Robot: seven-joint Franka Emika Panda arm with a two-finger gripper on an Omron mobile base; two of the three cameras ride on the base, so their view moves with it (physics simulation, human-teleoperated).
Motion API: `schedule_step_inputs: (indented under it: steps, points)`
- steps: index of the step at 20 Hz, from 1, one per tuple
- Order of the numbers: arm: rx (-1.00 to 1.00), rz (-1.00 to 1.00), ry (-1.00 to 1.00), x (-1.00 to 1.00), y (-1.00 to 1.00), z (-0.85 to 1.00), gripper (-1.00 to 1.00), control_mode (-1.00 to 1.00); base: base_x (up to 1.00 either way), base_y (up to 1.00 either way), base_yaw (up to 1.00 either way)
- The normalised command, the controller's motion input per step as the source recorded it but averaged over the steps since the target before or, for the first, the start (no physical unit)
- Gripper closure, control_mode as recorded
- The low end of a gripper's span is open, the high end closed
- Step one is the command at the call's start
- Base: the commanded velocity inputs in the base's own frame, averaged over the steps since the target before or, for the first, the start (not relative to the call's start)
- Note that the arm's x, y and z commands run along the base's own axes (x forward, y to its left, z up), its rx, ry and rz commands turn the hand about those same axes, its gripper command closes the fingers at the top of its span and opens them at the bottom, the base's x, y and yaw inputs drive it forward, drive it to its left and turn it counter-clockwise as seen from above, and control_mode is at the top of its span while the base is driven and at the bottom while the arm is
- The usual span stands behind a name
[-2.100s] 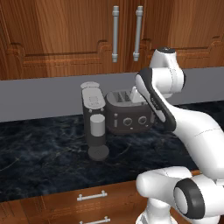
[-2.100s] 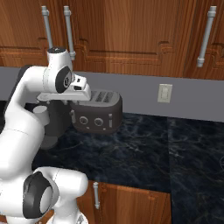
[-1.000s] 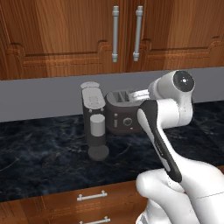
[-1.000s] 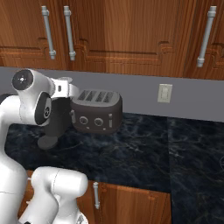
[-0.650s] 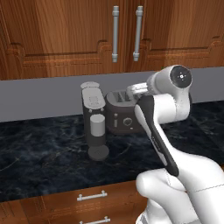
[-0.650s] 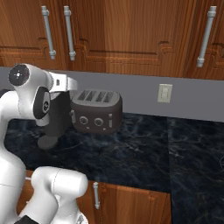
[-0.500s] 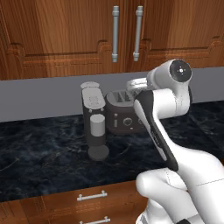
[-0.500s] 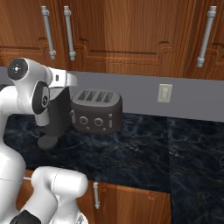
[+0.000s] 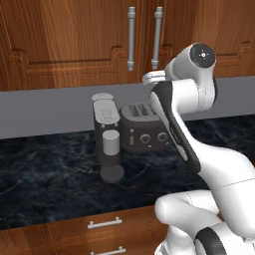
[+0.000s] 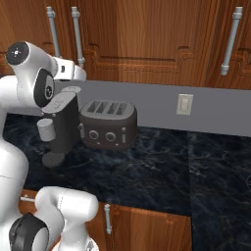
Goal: Get the candle and the wine from the cabinet and move them to the dining counter.
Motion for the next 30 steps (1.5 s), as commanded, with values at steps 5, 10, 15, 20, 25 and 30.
schedule_step_inputs:
  steps: [5,10,15,20,25,30]
  points:
    - [0.0,0.0,0.03,0.2,-0.02,0.19,-1.0,-1.0,0.0,0.0,0.0]
    - [0.0,0.0,0.1,0.27,-0.09,0.22,-1.0,-1.0,0.0,0.0,0.0]
    - [0.0,0.0,0.05,0.36,-0.01,0.22,-1.0,-1.0,0.0,0.0,0.0]
    - [0.0,0.0,0.01,0.38,-0.01,0.17,-1.0,-1.0,0.0,0.0,0.0]
    - [0.0,0.0,0.0,0.32,-0.01,0.07,-1.0,-1.0,0.0,0.0,0.0]
    - [0.01,0.0,0.0,0.41,0.0,0.0,-1.0,-1.0,0.0,0.0,0.0]
